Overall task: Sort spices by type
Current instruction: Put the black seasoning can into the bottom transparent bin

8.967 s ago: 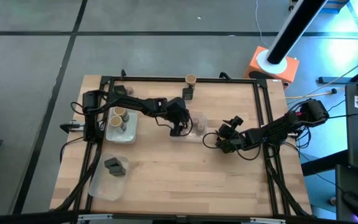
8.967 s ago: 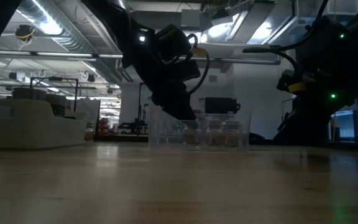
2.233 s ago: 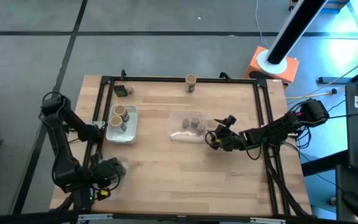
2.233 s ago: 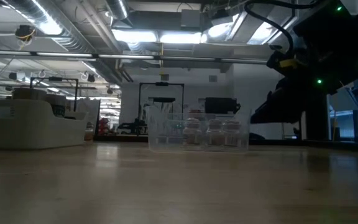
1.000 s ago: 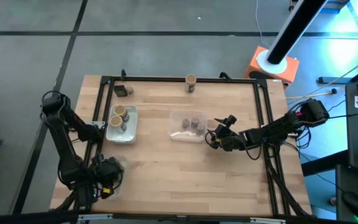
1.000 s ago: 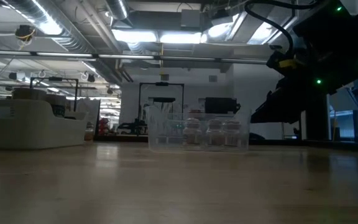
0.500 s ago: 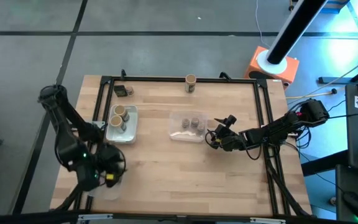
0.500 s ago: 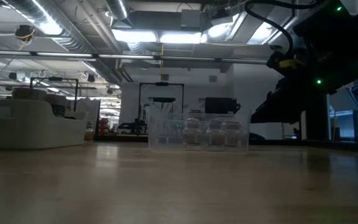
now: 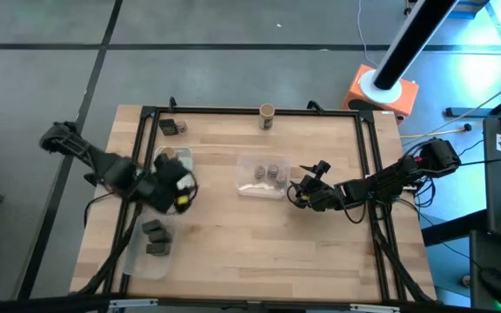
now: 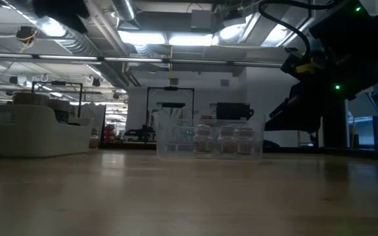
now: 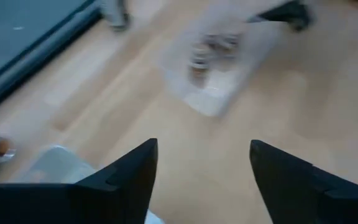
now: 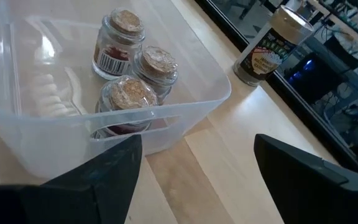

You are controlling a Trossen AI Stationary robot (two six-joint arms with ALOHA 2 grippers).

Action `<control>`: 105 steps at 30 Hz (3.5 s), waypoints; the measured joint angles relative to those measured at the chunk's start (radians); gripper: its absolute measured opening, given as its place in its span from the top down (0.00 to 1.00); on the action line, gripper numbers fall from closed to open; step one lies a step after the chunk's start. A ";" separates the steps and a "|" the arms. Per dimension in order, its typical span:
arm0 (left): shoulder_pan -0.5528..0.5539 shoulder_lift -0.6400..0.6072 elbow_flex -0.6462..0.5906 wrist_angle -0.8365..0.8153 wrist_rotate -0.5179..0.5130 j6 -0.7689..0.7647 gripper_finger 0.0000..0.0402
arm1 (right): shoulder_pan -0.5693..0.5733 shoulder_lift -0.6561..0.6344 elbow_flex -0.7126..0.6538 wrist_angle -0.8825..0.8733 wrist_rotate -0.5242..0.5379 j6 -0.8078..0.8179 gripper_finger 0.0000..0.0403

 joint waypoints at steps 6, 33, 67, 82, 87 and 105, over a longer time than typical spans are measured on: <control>0.316 -0.003 0.000 -0.001 0.069 0.155 0.27 | 0.000 0.000 0.000 -0.001 0.042 -0.050 0.23; 1.244 0.158 0.001 0.015 0.357 0.956 0.25 | -0.110 0.000 0.000 -0.028 -0.132 -0.204 0.23; 1.438 0.499 0.091 -0.068 0.221 1.517 0.25 | -0.295 0.000 -0.063 0.002 -0.401 -0.231 0.23; 1.484 0.500 -0.016 0.096 0.282 1.591 0.25 | -0.295 0.000 -0.063 0.002 -0.420 -0.230 0.23; 1.484 0.500 -0.033 0.112 0.282 1.595 0.30 | -0.294 0.000 -0.063 0.002 -0.420 -0.230 0.23; 1.477 0.499 -0.030 0.100 0.255 1.548 0.72 | -0.295 0.000 -0.063 0.002 -0.420 -0.230 0.23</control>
